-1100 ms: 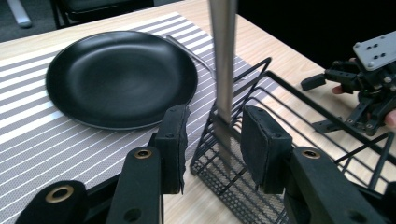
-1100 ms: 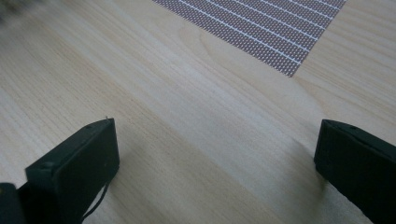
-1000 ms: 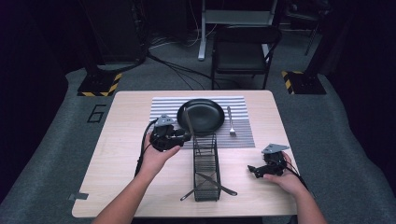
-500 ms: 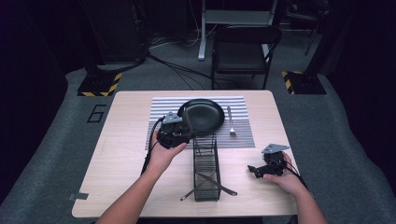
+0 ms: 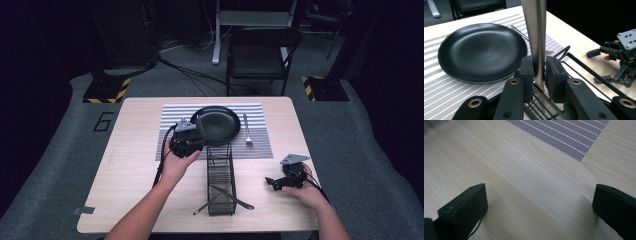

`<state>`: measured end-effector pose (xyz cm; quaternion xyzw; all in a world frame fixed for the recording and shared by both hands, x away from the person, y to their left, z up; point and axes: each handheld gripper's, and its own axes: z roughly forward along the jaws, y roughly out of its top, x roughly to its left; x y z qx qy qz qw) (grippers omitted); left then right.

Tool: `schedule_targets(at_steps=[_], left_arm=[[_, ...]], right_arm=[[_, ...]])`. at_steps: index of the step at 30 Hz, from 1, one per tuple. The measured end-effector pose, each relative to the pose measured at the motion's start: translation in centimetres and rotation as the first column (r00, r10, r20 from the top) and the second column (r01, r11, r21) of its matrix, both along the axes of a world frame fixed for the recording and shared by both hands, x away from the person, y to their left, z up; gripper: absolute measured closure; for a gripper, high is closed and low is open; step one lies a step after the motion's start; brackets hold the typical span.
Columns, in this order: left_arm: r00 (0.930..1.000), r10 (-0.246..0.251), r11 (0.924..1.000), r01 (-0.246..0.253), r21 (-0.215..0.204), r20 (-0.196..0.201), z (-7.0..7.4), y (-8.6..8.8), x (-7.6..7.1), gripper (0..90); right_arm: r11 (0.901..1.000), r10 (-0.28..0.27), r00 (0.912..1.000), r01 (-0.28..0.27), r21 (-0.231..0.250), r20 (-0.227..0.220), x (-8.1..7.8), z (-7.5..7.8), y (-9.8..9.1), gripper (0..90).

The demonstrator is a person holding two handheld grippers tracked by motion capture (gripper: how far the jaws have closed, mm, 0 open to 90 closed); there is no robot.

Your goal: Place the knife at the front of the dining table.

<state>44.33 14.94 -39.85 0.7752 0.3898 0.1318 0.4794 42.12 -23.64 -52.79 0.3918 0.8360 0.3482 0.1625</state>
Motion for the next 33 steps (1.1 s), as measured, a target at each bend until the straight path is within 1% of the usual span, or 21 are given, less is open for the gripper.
schedule_targets(at_steps=[8, 12, 16, 22, 24, 26, 28, 33], left_arm=[[1.0, -0.003, 1.0, 0.003, -0.005, -0.004, 0.0, 0.0, 0.0, 79.6], [0.9996, -0.021, 0.9994, 0.02, -0.028, -0.018, 0.1, 0.0, -0.1, 81.0], [0.9994, -0.031, 0.9994, 0.031, -0.015, -0.017, 0.3, -0.1, -0.3, 81.5], [0.9992, -0.035, 0.9993, 0.035, -0.016, -0.019, 0.4, -0.1, -0.4, 81.6], [0.9992, -0.034, 0.9991, 0.034, -0.025, -0.019, 0.7, 0.0, -0.3, 81.6], [0.9992, -0.037, 0.9991, 0.036, -0.02, -0.014, 0.9, 0.1, -0.3, 81.6], [0.9992, -0.038, 0.9989, 0.037, -0.03, -0.013, 1.2, 0.1, -0.4, 81.6], [0.9989, -0.045, 0.9987, 0.045, -0.024, -0.012, 2.0, 0.4, -0.5, 81.6]], right_arm=[[1.0, 0.0, 1.0, 0.0, 0.0, 0.0, 0.0, 0.0, 0.0, 0.0], [1.0, 0.0, 1.0, 0.0, 0.0, 0.0, 0.0, 0.0, 0.0, 0.0], [1.0, 0.0, 1.0, 0.0, 0.0, 0.0, 0.0, 0.0, 0.0, 0.0], [1.0, 0.0, 1.0, 0.0, 0.0, 0.0, 0.0, 0.0, 0.0, 0.0], [1.0, 0.0, 1.0, 0.0, 0.0, 0.0, 0.0, 0.0, 0.0, 0.0], [1.0, 0.0, 1.0, 0.0, 0.0, 0.0, 0.0, 0.0, 0.0, 0.0], [1.0, 0.0, 1.0, 0.0, 0.0, 0.0, 0.0, 0.0, 0.0, 0.0], [1.0, 0.0, 1.0, 0.0, 0.0, 0.0, 0.0, 0.0, 0.0, 0.0]])
